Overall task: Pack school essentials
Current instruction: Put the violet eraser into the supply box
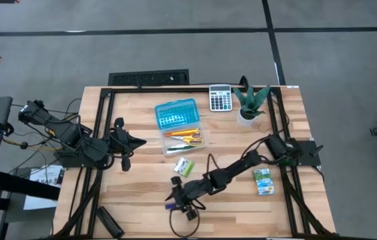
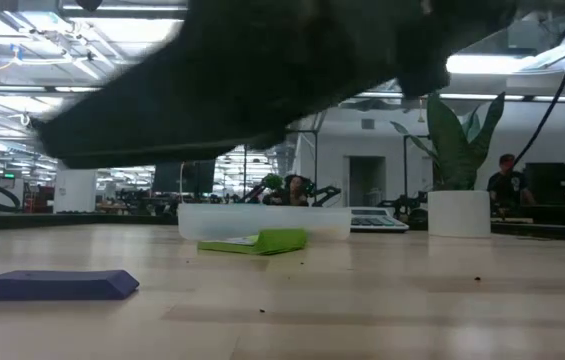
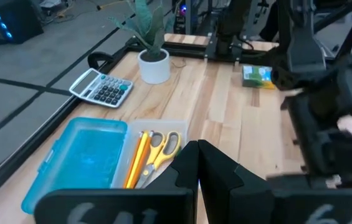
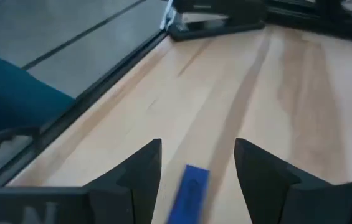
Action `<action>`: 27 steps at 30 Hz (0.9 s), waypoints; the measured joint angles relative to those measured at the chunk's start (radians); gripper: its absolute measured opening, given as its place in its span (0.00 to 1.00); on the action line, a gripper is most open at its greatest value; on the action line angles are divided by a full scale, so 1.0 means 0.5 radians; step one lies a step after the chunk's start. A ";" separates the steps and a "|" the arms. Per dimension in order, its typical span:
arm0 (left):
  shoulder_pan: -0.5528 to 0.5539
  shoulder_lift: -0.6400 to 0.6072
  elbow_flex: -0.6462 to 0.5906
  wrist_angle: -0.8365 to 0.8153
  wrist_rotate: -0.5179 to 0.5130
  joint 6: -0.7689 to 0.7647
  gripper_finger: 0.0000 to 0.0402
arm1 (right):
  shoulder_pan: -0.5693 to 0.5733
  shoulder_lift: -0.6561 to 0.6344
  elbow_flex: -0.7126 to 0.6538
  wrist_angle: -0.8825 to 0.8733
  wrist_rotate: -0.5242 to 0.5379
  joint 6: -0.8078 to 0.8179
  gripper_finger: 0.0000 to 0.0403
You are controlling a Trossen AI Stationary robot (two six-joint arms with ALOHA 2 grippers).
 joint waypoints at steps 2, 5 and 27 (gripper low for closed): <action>-0.001 -0.001 0.000 -0.002 0.000 -0.030 0.00 | 0.004 0.038 0.033 -0.049 -0.013 0.001 0.53; 0.000 0.000 0.000 -0.014 0.000 -0.054 0.00 | 0.006 0.124 0.071 -0.046 -0.023 0.037 0.52; -0.001 0.000 0.000 -0.011 0.001 -0.044 0.00 | -0.085 0.296 0.021 -0.105 -0.091 0.154 0.06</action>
